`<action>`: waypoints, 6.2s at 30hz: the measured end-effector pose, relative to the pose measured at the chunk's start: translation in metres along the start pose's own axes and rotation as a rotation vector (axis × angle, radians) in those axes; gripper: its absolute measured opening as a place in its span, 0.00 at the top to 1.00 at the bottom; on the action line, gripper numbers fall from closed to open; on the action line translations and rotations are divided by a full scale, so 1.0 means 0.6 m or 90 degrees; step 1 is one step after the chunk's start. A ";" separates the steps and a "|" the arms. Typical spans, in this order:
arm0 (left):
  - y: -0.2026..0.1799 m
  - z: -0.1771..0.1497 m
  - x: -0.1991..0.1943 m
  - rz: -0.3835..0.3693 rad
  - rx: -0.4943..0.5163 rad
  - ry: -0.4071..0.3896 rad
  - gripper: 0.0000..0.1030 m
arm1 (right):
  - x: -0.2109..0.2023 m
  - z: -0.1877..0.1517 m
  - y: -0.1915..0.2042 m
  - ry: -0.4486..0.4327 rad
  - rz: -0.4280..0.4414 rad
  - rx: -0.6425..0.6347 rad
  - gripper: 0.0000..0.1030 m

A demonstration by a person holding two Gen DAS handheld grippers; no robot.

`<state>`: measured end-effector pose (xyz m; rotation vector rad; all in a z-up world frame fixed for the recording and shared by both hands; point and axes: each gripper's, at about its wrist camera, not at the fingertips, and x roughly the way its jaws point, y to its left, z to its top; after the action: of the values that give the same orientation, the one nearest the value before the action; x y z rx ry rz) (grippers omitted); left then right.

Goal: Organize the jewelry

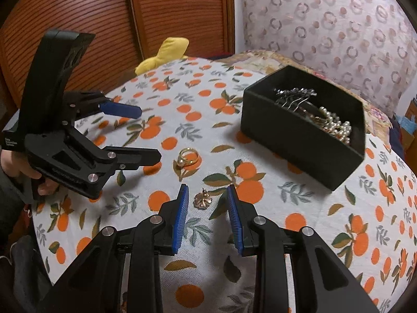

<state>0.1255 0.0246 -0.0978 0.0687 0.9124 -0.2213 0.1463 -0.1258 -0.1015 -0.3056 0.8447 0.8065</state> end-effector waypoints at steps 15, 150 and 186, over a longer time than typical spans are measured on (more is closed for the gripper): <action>-0.028 0.007 0.003 -0.019 0.023 -0.002 0.09 | -0.001 -0.013 -0.003 0.006 -0.023 -0.025 0.83; -0.125 0.008 -0.244 0.109 -0.047 -0.251 0.07 | -0.308 -0.074 -0.019 -0.311 -0.288 0.232 0.02; -0.119 0.004 -0.249 0.110 -0.056 -0.252 0.07 | -0.308 -0.076 -0.018 -0.311 -0.287 0.233 0.02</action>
<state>0.0233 -0.0212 0.0242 0.0209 0.5164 -0.0303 0.0561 -0.2520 0.0098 0.0341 0.4229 0.2718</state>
